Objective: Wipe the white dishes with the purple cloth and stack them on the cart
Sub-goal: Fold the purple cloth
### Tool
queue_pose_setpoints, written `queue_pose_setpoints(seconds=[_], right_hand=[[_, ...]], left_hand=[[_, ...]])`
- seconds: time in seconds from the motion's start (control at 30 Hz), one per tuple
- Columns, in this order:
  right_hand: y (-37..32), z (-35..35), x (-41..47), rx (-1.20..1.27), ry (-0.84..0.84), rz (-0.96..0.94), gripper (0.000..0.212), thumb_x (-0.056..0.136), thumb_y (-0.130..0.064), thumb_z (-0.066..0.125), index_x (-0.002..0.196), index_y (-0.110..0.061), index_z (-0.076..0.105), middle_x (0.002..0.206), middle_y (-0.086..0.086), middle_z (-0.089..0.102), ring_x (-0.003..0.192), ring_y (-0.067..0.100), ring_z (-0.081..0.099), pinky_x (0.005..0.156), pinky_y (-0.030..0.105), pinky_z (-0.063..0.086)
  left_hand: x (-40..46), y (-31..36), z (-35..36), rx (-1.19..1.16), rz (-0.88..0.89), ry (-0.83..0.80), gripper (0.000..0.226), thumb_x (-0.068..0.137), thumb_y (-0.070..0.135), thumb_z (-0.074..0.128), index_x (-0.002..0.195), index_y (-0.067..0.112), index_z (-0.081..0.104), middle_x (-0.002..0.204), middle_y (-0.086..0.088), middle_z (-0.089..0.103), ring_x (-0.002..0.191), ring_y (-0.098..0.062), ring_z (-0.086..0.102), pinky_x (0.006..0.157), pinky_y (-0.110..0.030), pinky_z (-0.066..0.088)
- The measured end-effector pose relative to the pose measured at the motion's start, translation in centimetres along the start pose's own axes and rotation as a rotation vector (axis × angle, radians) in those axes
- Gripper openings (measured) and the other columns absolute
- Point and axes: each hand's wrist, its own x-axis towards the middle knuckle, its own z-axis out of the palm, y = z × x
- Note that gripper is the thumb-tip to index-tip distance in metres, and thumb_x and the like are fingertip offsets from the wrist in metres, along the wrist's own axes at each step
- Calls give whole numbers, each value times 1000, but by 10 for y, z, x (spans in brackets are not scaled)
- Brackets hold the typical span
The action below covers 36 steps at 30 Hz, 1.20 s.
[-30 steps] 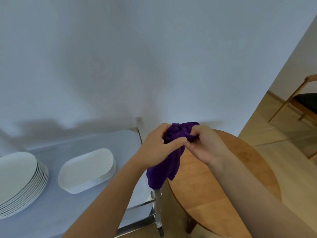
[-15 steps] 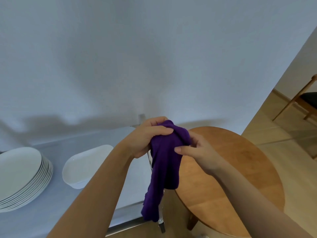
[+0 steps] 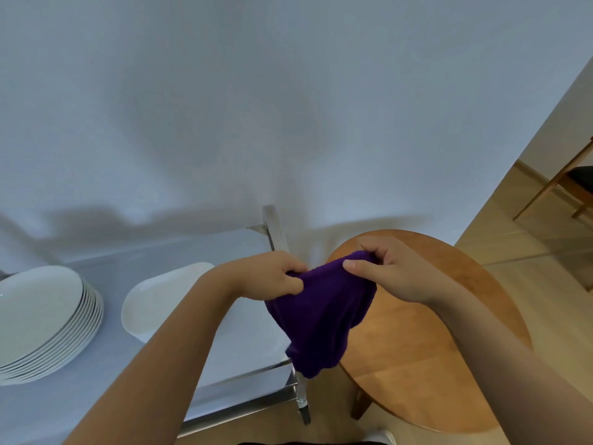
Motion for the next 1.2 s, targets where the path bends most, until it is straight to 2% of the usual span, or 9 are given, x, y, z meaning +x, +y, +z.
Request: queue_pose_setpoints(seconds=[0.1, 0.23, 0.37, 0.53, 0.67, 0.87, 0.93, 1.03, 1.2], right_hand=[[-2, -7, 2, -171, -47, 5, 33, 89, -36, 56, 75, -7, 54, 69, 11, 56, 60, 14, 49, 59, 28, 39], [-3, -11, -2, -504, -267, 156, 29, 77, -59, 62, 75, -34, 47, 69, -14, 52, 63, 4, 48, 58, 17, 34], [-3, 0, 5, -930, -119, 222, 37, 79, -56, 57, 100, -28, 46, 93, -7, 54, 88, 13, 47, 71, 29, 45], [-8, -12, 8, -760, 371, 185, 28, 84, -14, 50, 111, -17, 44, 83, 4, 52, 70, 20, 49, 58, 33, 43], [3, -27, 18, -945, 419, 228, 30, 83, -1, 44, 108, -5, 60, 85, 9, 60, 89, 24, 45, 70, 35, 41], [6, -45, 35, -706, 735, -39, 29, 76, 11, 55, 99, 0, 67, 83, 14, 67, 90, 36, 51, 74, 46, 42], [14, -51, 52, -616, 696, -8, 32, 77, 10, 53, 104, -2, 66, 91, 14, 68, 97, 35, 50, 79, 44, 41], [31, -54, 85, -462, 519, 23, 38, 79, 9, 49, 109, -8, 65, 103, 7, 66, 106, 26, 47, 82, 24, 33], [38, -30, 148, -389, 369, -99, 39, 78, 10, 47, 106, -8, 67, 103, 8, 65, 104, 26, 49, 76, 16, 28]], left_hand=[[-4, 0, -3, -177, 49, 58, 21, 74, 17, 46, 84, 6, 61, 71, -1, 55, 67, -12, 50, 66, -25, 42], [-6, -2, -8, -337, 52, 115, 14, 67, 18, 48, 80, 13, 49, 69, 1, 48, 64, -12, 44, 57, -22, 37], [1, 4, -3, 69, 46, 160, 16, 70, 17, 56, 63, 18, 42, 57, 9, 42, 53, -8, 40, 51, -20, 34], [1, -1, -4, -25, 137, 401, 34, 79, 24, 72, 54, 20, 50, 46, 14, 47, 47, -1, 46, 48, -12, 35], [17, 9, 14, -62, 149, 644, 36, 76, 23, 75, 62, 26, 42, 58, 13, 50, 52, 6, 49, 49, -6, 37], [32, 28, 16, -386, 48, 410, 46, 78, 20, 76, 118, 17, 53, 94, -3, 65, 81, -17, 67, 70, -28, 59], [40, 37, 14, -326, 85, 403, 20, 85, 17, 68, 99, 3, 64, 85, -12, 67, 78, -24, 66, 72, -37, 57], [56, 38, 18, -321, -9, 448, 17, 90, 13, 58, 99, -1, 62, 92, -18, 66, 88, -30, 64, 81, -41, 54], [70, 5, 30, -933, -135, 599, 16, 92, 9, 52, 105, 11, 61, 103, -12, 67, 94, -23, 66, 86, -38, 54]])
